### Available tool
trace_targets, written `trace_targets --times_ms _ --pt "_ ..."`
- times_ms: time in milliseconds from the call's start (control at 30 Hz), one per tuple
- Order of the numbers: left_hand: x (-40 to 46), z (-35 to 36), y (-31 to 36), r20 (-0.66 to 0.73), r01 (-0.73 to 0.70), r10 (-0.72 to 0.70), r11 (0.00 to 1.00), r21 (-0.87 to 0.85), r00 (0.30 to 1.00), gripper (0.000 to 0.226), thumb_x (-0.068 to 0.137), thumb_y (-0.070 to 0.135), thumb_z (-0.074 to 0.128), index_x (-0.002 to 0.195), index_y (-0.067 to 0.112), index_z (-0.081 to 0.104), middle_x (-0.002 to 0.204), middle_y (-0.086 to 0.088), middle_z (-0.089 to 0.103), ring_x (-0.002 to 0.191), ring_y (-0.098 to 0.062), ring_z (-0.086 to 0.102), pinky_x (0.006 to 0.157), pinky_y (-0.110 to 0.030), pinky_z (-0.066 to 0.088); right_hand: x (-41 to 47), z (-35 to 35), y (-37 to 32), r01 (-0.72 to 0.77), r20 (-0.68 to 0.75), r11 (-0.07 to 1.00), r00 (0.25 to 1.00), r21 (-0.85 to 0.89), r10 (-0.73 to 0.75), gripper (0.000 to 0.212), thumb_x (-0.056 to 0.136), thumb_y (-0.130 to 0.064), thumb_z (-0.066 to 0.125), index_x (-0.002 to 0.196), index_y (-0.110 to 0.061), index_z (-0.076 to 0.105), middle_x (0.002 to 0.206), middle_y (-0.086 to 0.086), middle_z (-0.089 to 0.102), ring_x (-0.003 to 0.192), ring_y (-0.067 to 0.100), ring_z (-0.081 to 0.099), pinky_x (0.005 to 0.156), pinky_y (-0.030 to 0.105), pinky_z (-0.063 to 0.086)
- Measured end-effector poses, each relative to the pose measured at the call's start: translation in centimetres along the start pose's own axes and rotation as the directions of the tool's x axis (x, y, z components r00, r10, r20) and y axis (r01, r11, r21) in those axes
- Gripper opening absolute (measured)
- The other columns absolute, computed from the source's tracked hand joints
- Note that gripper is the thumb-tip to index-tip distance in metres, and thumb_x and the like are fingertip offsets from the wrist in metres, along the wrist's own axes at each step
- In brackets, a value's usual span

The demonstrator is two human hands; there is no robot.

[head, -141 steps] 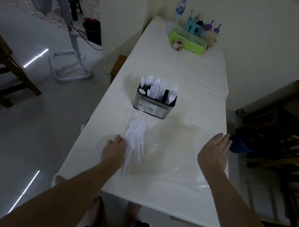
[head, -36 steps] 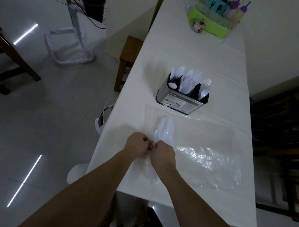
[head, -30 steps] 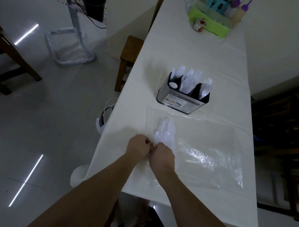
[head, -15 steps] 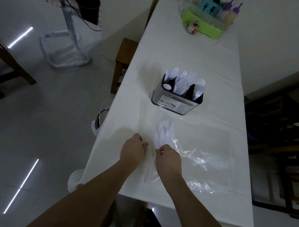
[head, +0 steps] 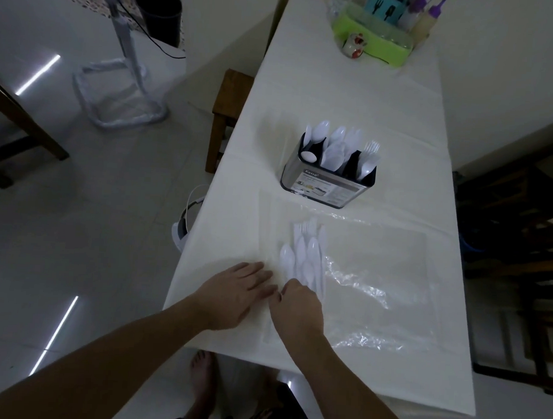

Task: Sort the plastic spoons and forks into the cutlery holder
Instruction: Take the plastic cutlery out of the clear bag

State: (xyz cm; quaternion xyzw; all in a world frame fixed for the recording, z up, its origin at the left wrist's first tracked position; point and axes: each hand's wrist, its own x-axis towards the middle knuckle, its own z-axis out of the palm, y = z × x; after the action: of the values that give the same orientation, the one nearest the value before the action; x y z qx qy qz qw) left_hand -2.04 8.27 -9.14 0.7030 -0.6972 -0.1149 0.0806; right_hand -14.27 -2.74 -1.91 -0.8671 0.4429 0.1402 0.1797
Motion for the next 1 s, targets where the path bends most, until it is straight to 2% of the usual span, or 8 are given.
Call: trace_targets --times_ms 100,200,367,500,633,767,867,1000 --pt "-0.5 0.1 -0.4 0.089 -0.059 0.057 0.998 0.031 0.994 0.061 0.091 0.041 0.032 0.151 0.035 0.026 0.157 -0.011 0.032 0.145 -0.032 0.029 0.118 -0.048 0.019 -1.2 0.5 0.4 -0.038 0.056 0.999 0.998 -0.035 0.040 0.033 0.097 -0.040 0.040 0.098 -0.016 0.063 0.095 0.002 0.068 0.090 0.020 0.065 0.077 0.030 0.053" --pt "-0.7 0.4 -0.2 0.050 -0.084 0.081 0.995 0.051 0.995 0.064 0.092 0.045 0.036 0.153 0.038 0.018 0.158 -0.014 0.029 0.146 -0.035 0.026 0.117 -0.049 0.011 -1.7 0.7 0.6 -0.053 0.039 0.999 0.998 -0.011 0.053 0.030 0.097 -0.037 0.039 0.093 -0.017 0.062 0.088 0.000 0.066 0.085 0.019 0.065 0.074 0.030 0.052" --pt "-0.7 0.8 0.3 -0.017 -0.086 0.087 0.994 0.065 0.996 0.068 0.092 0.048 0.043 0.154 0.034 0.021 0.157 -0.016 0.031 0.144 -0.039 0.029 0.115 -0.053 0.014 -2.1 0.3 0.8 -0.033 -0.027 0.999 0.999 0.019 0.033 0.024 0.097 -0.036 0.041 0.083 -0.019 0.051 0.079 -0.002 0.059 0.073 0.015 0.058 0.064 0.024 0.043" --pt "-0.7 0.8 0.3 0.034 -0.084 0.081 0.993 0.088 0.996 0.063 0.094 0.051 0.038 0.153 0.034 0.025 0.160 -0.017 0.023 0.146 -0.041 0.022 0.115 -0.054 0.004 -2.7 -0.1 1.7 -0.053 -0.084 0.997 0.995 0.054 0.057 0.020 0.093 -0.030 0.046 0.077 -0.018 0.046 0.072 -0.002 0.053 0.063 0.016 0.052 0.058 0.024 0.039" --pt "-0.7 0.8 0.3 0.061 -0.083 0.078 0.992 0.098 0.995 0.065 0.093 0.052 0.038 0.153 0.034 0.024 0.161 -0.017 0.020 0.146 -0.042 0.020 0.116 -0.055 0.009 -3.5 -1.0 2.9 -0.061 -0.142 0.997 0.988 0.056 0.068 0.020 0.091 -0.028 0.049 0.074 -0.018 0.046 0.067 -0.003 0.050 0.059 0.017 0.050 0.052 0.024 0.033" --pt "-0.6 1.0 0.2 0.067 -0.081 0.074 0.992 0.095 0.995 0.066 0.092 0.051 0.038 0.154 0.034 0.022 0.161 -0.017 0.020 0.146 -0.042 0.019 0.117 -0.056 0.012 -4.1 -2.1 4.2 -0.060 -0.219 0.994 0.972 0.096 0.080 0.021 0.089 -0.027 0.053 0.071 -0.016 0.049 0.060 -0.002 0.050 0.052 0.017 0.048 0.049 0.027 0.036" --pt "-0.6 0.9 0.3 0.067 -0.071 0.065 0.994 0.085 0.996 0.064 0.093 0.050 0.037 0.153 0.034 0.023 0.161 -0.015 0.020 0.147 -0.040 0.019 0.118 -0.055 0.013 -4.4 -2.8 4.7 -0.066 -0.222 0.988 0.970 0.139 0.096 0.022 0.089 -0.027 0.054 0.070 -0.016 0.050 0.058 -0.002 0.050 0.050 0.015 0.047 0.048 0.027 0.037" --pt "-0.5 0.6 0.8 0.067 -0.019 0.017 0.999 0.043 0.998 0.055 0.095 0.048 0.034 0.148 0.033 0.037 0.158 -0.013 0.029 0.145 -0.038 0.025 0.117 -0.054 0.020 -4.6 -2.7 4.8 -0.063 -0.215 0.984 0.972 0.165 0.098 0.024 0.089 -0.027 0.053 0.069 -0.018 0.046 0.057 -0.004 0.046 0.053 0.018 0.046 0.051 0.028 0.035"
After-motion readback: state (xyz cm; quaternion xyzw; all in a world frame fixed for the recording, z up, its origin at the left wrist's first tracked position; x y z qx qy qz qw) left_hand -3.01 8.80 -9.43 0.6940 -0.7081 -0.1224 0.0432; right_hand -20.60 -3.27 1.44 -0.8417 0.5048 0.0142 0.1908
